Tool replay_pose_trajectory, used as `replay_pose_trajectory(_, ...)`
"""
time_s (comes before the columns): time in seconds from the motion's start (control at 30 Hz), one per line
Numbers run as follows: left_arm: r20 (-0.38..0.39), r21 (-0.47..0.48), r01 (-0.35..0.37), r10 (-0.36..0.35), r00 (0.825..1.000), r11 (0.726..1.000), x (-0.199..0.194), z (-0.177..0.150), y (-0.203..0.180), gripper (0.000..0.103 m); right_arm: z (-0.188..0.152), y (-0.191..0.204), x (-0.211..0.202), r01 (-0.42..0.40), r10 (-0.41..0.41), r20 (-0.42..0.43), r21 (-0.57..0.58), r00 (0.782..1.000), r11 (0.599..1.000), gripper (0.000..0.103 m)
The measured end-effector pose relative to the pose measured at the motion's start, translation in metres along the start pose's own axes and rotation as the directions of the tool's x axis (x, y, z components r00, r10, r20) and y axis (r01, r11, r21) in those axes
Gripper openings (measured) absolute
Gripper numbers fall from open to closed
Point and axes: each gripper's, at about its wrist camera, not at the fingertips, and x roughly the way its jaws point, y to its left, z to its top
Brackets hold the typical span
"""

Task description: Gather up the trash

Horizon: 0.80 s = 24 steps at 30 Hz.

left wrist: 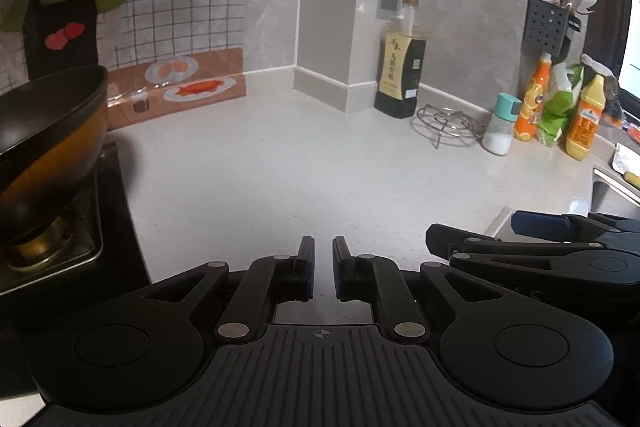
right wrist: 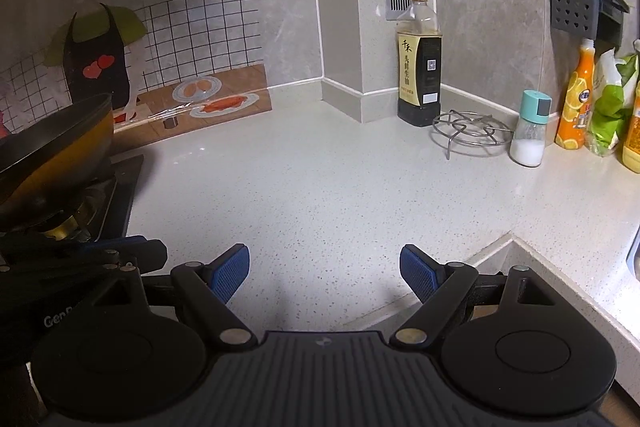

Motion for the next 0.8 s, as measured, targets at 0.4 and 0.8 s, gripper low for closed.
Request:
replay_pose_trajectory(0.4,-0.002,-0.005,0.006,-0.006,1.000,1.000,-0.0008,-0.0006,0.0013,0.012,-0.0013,0.0005,0.0002,-0.008,0.008,-0.004,0.007,1.000,1.000,0.083)
replay_pose_trajectory(0.8,0.000,-0.004,0.022,-0.022,1.000,1.000,-0.0018,-0.0010,0.0009,0.012,-0.0020,0.0014,0.0000,-0.006,0.006,-0.004,0.006,1.000,1.000,0.083)
